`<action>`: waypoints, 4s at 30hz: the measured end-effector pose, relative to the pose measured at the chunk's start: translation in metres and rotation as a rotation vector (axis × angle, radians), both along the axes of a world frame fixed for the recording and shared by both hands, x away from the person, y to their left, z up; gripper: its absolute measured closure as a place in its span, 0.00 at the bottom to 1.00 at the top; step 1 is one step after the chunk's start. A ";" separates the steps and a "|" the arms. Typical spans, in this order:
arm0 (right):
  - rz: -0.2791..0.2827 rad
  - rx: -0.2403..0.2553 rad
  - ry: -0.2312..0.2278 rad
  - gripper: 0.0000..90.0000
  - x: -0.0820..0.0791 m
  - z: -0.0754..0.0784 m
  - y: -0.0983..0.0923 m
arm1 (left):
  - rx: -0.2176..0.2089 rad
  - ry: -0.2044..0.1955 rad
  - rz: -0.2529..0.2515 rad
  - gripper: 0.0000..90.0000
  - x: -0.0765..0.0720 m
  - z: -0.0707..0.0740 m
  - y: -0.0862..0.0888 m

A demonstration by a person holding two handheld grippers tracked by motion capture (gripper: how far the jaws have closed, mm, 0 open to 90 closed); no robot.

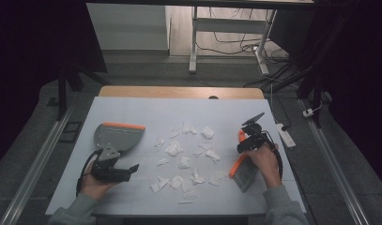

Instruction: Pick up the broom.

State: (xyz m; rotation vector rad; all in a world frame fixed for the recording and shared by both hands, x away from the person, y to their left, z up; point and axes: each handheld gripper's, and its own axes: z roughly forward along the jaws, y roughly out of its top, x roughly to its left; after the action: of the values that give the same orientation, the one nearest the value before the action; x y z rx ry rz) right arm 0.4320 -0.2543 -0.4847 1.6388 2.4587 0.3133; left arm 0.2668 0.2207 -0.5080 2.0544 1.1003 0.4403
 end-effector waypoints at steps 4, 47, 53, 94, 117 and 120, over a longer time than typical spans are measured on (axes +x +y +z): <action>-0.018 -0.028 0.021 0.53 -0.001 -0.002 0.003 | -0.001 0.001 0.002 0.19 0.000 0.000 0.001; 0.155 0.211 -0.102 0.79 -0.020 0.036 -0.033 | -0.006 -0.016 0.022 0.19 -0.001 0.000 0.003; 0.174 0.277 -0.164 0.79 -0.025 0.046 -0.040 | -0.007 -0.018 0.022 0.19 -0.001 0.000 0.003; 0.268 0.745 -0.636 0.78 -0.051 0.081 -0.016 | -0.109 -0.130 -0.164 0.22 0.019 0.042 -0.082; 0.244 0.828 -0.616 0.78 -0.060 0.063 0.044 | -0.064 -0.124 -0.285 0.26 0.042 0.028 -0.172; 0.228 0.838 -0.624 0.78 -0.063 0.061 0.051 | -0.070 -0.134 -0.274 0.31 0.044 0.023 -0.175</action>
State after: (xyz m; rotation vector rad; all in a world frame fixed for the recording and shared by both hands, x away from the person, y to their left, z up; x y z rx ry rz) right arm 0.3690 -0.2029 -0.4236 1.1494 2.0894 1.7638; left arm 0.3112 0.0461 -0.4849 2.0439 0.7319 0.3894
